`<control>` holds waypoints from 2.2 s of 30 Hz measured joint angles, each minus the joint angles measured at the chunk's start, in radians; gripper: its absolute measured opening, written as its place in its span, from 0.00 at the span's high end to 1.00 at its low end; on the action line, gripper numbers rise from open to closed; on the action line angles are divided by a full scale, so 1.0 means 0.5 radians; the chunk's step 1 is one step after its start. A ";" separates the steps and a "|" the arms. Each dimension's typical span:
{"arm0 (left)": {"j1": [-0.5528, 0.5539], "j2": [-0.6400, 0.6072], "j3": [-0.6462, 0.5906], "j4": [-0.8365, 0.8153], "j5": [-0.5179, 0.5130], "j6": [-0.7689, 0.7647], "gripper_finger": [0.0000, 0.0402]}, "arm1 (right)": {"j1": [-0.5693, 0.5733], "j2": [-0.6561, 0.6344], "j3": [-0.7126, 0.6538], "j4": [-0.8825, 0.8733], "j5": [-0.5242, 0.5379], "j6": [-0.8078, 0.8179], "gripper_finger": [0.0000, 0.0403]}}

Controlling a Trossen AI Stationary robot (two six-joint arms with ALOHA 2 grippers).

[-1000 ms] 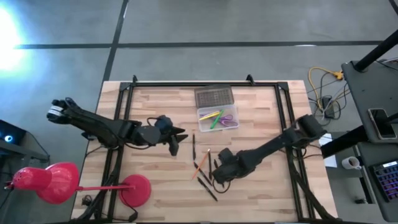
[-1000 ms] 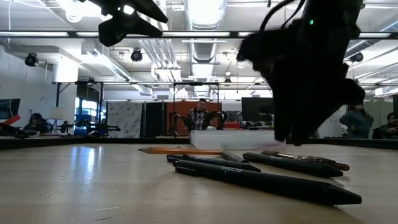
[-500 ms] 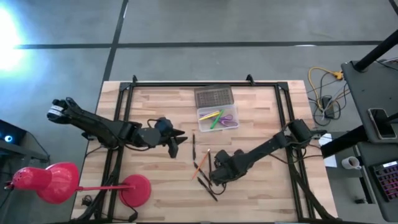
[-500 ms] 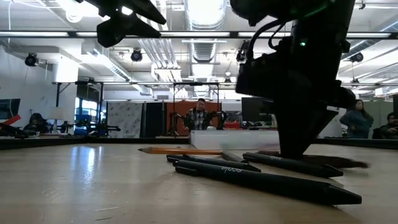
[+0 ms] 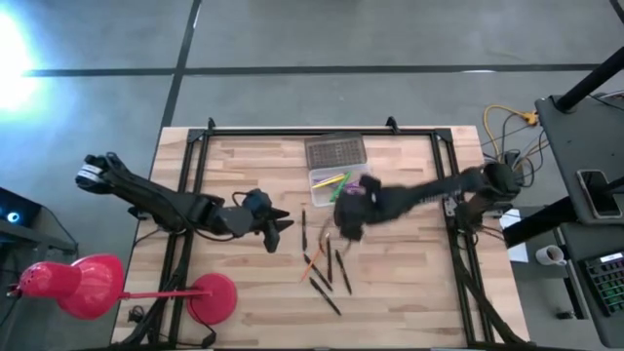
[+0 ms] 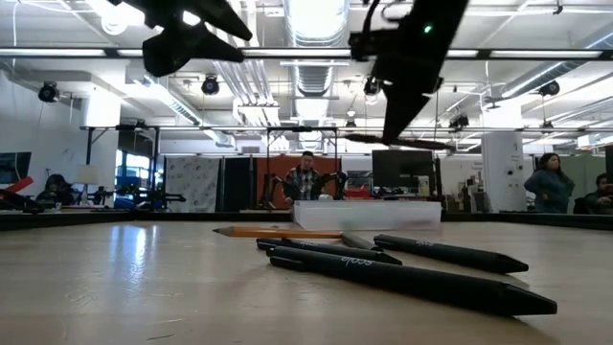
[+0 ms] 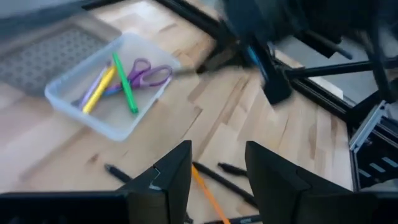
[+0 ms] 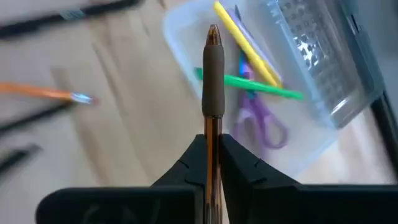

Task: Pick & place school supplies into a supply box
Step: Put the brown ballpen into the gray supply box, then put the black ballpen into the gray supply box

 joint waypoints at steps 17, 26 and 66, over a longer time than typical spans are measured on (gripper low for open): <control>-0.077 0.347 -0.129 0.008 -0.049 -0.830 0.67 | -0.596 0.151 0.007 0.322 -0.174 -1.363 0.78; -0.065 0.547 -0.094 0.006 -0.045 -1.087 0.67 | -0.511 0.036 0.008 0.110 -0.151 -0.860 0.58; 0.413 1.500 0.770 -0.841 0.295 -1.136 0.67 | 0.513 -0.243 -0.060 -0.668 0.315 1.505 0.52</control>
